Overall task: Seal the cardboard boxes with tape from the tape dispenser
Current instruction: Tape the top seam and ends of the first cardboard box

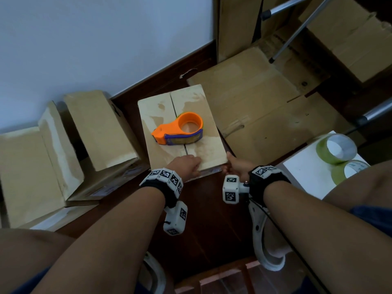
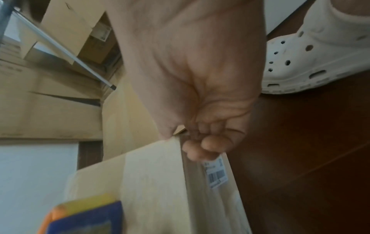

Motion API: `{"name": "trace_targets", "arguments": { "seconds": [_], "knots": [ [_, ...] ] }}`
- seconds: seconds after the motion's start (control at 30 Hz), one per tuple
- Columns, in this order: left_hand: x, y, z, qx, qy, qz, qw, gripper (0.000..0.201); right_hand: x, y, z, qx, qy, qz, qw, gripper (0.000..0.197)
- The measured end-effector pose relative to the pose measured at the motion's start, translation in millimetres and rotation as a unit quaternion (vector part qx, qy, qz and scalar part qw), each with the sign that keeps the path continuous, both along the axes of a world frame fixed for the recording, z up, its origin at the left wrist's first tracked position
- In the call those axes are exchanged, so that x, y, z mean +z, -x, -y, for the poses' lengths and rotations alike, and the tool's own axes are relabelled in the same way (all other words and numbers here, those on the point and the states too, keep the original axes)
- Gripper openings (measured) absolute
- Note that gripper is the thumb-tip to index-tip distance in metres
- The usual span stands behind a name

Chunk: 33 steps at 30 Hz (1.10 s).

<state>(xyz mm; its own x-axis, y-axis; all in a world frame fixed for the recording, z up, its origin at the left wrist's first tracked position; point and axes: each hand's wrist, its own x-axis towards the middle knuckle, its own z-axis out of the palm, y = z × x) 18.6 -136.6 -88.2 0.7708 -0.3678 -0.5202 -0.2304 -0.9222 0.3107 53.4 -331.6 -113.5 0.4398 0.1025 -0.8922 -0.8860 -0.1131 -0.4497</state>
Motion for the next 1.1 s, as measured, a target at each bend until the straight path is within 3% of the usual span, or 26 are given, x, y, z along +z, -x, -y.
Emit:
{"name": "trace_targets", "arguments": {
  "seconds": [0.17, 0.4, 0.63, 0.73, 0.8, 0.9, 1.1],
  "knots": [
    [-0.9, -0.6, -1.0, -0.004, -0.002, 0.004, 1.0, 0.024, -5.4, 8.6, -6.2, 0.053, 0.115, 0.111, 0.986, 0.059],
    [-1.4, 0.5, -0.6, 0.001, 0.002, 0.011, 1.0, 0.024, -19.8, 6.1, 3.3, 0.042, 0.055, 0.081, 0.994, 0.06],
    [-0.2, 0.5, 0.6, -0.008, -0.025, 0.009, 1.0, 0.025, -4.9, 1.1, 2.3, 0.09, 0.108, 0.091, 0.986, 0.054],
    [3.6, -5.2, 10.4, -0.022, -0.091, 0.017, 0.995, 0.043, 0.2, -2.3, 8.2, 0.12, 0.162, 0.125, 0.972, 0.052],
    [7.6, -11.9, 19.7, -0.038, -0.124, 0.04, 0.991, 0.054, -2.9, 1.0, 10.4, 0.093, 0.127, 0.141, 0.977, 0.051],
    [6.9, -13.6, 25.4, -0.038, -0.094, 0.077, 0.992, 0.047, -1.9, 4.9, 12.6, 0.08, 0.109, 0.163, 0.977, 0.047],
    [-4.2, -10.7, 22.0, -0.065, -0.052, 0.063, 0.994, 0.041, -6.8, 3.9, 12.4, 0.111, 0.108, 0.204, 0.967, 0.043]
  ]
}}
